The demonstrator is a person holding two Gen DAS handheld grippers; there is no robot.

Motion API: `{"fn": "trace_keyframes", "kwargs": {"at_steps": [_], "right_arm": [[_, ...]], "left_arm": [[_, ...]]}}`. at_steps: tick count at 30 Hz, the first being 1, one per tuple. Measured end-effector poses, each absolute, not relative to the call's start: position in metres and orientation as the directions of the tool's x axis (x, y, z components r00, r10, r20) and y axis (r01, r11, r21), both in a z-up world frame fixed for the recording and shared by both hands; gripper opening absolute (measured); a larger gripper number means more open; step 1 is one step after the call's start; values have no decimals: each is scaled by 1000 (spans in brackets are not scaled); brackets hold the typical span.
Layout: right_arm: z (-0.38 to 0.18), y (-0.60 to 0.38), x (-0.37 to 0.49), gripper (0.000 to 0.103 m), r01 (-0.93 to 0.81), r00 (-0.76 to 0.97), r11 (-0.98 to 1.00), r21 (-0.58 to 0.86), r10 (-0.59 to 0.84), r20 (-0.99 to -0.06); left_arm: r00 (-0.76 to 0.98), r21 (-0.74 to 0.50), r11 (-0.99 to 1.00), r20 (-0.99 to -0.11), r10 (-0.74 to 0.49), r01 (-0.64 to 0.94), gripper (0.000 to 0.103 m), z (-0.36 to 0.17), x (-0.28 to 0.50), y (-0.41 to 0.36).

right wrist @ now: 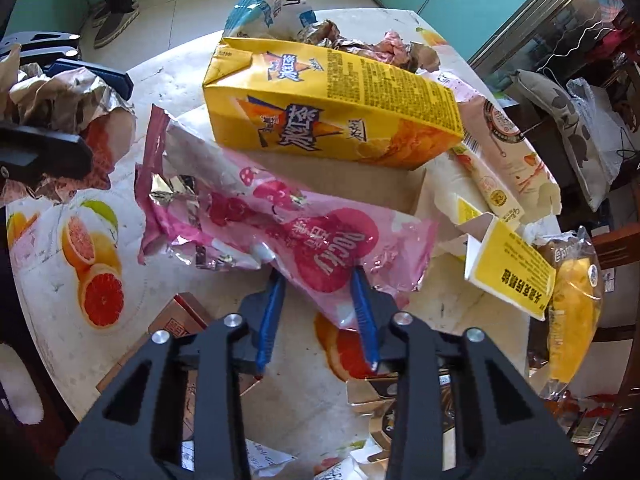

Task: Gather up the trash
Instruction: 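Grasp the pink snack bag with the right gripper and lift it, then carry the crumpled paper and pink bag toward the red bin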

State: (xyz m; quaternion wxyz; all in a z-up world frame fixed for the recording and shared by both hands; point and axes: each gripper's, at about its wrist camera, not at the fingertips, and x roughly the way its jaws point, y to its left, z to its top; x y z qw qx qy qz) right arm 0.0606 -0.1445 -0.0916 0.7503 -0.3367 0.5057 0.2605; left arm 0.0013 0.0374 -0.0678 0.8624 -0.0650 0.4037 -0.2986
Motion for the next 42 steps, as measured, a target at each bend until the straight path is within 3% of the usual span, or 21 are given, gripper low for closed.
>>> {"fn": "trace_keyframes", "kwargs": {"at_steps": [7, 22, 34, 42], "right_arm": [[-68, -165, 53, 4, -642, 392, 756, -123, 187, -901], [-1, -216, 4, 4, -417, 605, 899, 135, 386, -697], [7, -184, 1, 4, -451, 597, 871, 195, 457, -659], [3, -157, 7, 4, -468, 580, 851, 239, 500, -643]], "left_arm": [[517, -321, 826, -658, -547, 464, 44, -66, -1, 34], [609, -229, 859, -624, -490, 457, 44, -45, -11, 32], [645, -244, 881, -606, -465, 406, 44, -45, -4, 60], [728, -150, 933, -590, -349, 326, 44, -37, -7, 82]]}}
